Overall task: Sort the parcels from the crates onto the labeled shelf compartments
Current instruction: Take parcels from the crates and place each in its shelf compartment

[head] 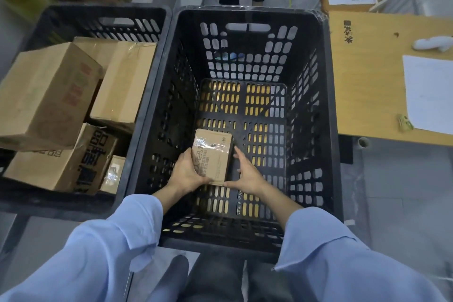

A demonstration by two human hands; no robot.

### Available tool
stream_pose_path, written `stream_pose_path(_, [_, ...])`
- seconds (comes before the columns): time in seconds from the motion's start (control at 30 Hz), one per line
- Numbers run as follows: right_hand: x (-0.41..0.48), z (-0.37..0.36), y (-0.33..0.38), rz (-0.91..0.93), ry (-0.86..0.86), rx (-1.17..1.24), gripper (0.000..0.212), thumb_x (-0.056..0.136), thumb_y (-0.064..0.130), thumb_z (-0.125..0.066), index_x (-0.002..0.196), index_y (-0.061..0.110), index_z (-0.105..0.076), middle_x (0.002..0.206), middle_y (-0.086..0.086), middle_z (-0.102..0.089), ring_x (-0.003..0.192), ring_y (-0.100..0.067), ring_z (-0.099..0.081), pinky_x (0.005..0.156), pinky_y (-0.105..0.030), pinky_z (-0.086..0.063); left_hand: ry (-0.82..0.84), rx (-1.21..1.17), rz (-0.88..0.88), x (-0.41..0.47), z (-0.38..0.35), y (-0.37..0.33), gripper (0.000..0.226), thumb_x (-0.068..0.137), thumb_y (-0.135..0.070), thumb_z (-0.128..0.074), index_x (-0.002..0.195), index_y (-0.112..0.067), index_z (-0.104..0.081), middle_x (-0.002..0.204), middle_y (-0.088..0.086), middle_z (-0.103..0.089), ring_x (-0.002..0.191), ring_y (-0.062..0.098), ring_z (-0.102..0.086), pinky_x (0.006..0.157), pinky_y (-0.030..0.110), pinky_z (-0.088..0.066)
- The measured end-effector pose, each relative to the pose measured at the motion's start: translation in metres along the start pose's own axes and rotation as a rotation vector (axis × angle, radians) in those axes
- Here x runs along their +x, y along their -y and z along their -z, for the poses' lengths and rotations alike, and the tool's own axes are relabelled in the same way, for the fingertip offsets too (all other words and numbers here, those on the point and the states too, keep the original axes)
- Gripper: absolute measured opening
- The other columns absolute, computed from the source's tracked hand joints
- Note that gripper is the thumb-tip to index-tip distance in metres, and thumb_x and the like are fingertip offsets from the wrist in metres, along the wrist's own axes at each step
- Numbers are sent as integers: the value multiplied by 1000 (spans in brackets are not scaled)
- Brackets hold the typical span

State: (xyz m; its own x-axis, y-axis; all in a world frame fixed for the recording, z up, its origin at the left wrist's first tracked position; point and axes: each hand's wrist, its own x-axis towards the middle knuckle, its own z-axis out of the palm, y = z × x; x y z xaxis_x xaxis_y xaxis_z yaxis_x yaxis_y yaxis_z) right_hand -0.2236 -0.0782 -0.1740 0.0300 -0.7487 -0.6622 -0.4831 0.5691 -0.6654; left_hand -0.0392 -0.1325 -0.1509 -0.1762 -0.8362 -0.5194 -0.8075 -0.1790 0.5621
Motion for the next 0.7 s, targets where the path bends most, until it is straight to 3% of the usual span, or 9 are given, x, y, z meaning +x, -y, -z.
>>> stream_pose_path(0.17, [0, 2, 2, -32, 70, 62, 119, 74, 5, -83, 158, 28, -1, 159, -2, -28, 138, -25, -41, 109, -42, -43, 36, -23, 20, 3, -2, 2, 96, 61, -14, -92, 138, -14, -36, 134, 6, -48, 124, 19, -47, 99, 29, -40])
stream_pose_path(0.3, [-2, 0, 3, -42, 24, 77, 130, 67, 5, -87, 156, 39, 2, 158, -2, -28, 138, -27, -40, 108, -50, -43, 134, -82, 15, 2, -4, 4, 106, 62, -10, -89, 145, -18, -23, 132, 2, -53, 125, 17, -49, 98, 28, -42])
stream_pose_path(0.43, [-4, 1, 7, -20, -49, 144, 130, 65, 2, -87, 156, 38, -2, 153, -1, -37, 132, -25, -46, 103, -50, -48, 115, -111, -22, 3, -5, 2, 102, 65, -1, -85, 145, -18, -25, 131, 1, -54, 125, 16, -50, 88, 20, -43])
stream_pose_path(0.5, [-2, 5, 9, -7, -90, 170, 130, 62, 1, -88, 155, 41, -6, 147, 1, -45, 128, -23, -49, 100, -51, -50, 98, -137, -49, 3, -5, -2, 103, 64, 1, -84, 146, -20, -25, 132, 1, -53, 126, 16, -49, 91, 22, -44])
stream_pose_path(0.6, [-1, 17, 18, 2, -116, 174, 128, 64, -3, -84, 155, 42, -6, 135, 2, -55, 120, -23, -57, 91, -45, -56, 35, -176, -116, 2, -2, -12, 101, 65, -2, -84, 146, -22, -28, 133, -1, -52, 123, 8, -46, 96, 24, -41])
stream_pose_path(0.7, [-7, 33, 36, 17, -164, 163, 126, 65, -8, -80, 156, 38, -6, 136, 1, -54, 123, -21, -54, 93, -41, -55, -28, -235, -195, 0, 5, -26, 96, 67, -3, -84, 145, -22, -32, 128, -9, -52, 114, -8, -43, 91, 7, -36])
